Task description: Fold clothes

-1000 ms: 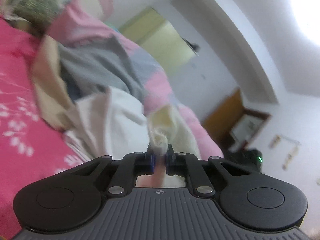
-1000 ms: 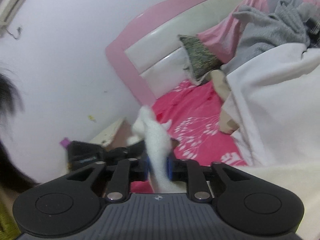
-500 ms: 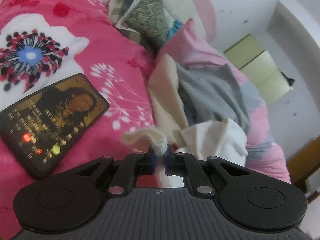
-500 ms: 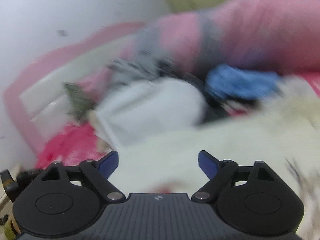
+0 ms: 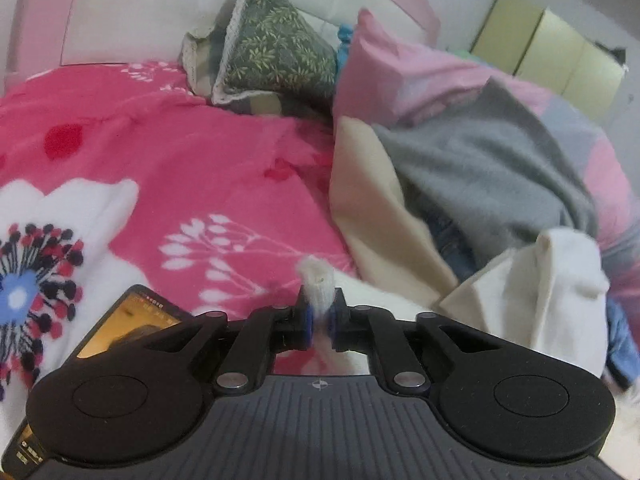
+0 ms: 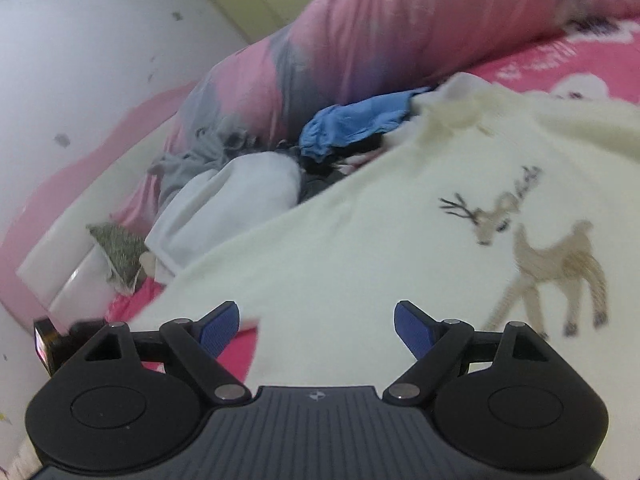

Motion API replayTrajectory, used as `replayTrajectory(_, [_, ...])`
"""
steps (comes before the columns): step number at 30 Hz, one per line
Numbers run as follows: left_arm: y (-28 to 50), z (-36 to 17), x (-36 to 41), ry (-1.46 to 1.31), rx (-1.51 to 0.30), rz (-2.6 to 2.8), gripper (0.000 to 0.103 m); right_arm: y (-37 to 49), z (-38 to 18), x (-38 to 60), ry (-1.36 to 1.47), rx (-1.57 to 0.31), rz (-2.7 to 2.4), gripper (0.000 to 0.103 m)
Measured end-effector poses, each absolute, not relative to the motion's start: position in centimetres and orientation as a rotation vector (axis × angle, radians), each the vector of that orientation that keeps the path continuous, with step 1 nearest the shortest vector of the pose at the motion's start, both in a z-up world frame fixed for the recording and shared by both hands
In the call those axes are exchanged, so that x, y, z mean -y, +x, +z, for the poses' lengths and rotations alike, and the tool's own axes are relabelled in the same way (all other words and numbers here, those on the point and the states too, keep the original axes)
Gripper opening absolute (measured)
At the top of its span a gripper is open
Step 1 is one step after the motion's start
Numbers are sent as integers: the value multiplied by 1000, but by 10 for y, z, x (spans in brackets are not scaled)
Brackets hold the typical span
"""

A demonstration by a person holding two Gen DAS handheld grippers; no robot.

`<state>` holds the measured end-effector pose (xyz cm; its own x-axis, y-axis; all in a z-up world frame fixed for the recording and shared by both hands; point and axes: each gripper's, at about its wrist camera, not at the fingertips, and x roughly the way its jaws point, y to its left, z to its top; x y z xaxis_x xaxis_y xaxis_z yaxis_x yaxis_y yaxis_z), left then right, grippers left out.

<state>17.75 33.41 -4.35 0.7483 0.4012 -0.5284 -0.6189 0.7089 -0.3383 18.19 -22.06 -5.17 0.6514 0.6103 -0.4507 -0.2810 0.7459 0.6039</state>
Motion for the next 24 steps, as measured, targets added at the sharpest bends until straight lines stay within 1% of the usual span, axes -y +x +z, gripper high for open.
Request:
replayTrajectory(1, [174,-38,-330,-502,-419,623,16,181,-53,225,536,-690,525,87])
replayTrajectory(2, [171,-33,-326,-475,-397,658,28,180,-54,228,549,-689,517,88])
replayTrajectory(3, [168,-28,-322,-448,-375,693,34,178,-55,232,559,-688,508,87])
replayTrajectory(6, [163,-8,-308,-426,-312,696,34,167,-57,244,575,-677,472,87])
replayTrajectory(8, [161,5,-284,-391,-284,649,35,157,-57,252,579,-665,441,87])
replayTrajectory(10, [163,16,-257,-359,-268,572,39,146,-57,262,581,-652,412,86])
replayTrajectory(12, [167,22,-222,-360,-292,433,56,134,-53,278,582,-627,372,86])
replayTrajectory(18, [198,12,-88,-270,-434,19,56,96,-39,334,582,-541,243,87])
replayTrajectory(21, [211,-8,-24,-216,-508,-129,56,87,-37,373,591,-502,140,87])
replayTrajectory(24, [221,-26,24,-170,-562,-211,56,92,-40,414,598,-502,-8,87])
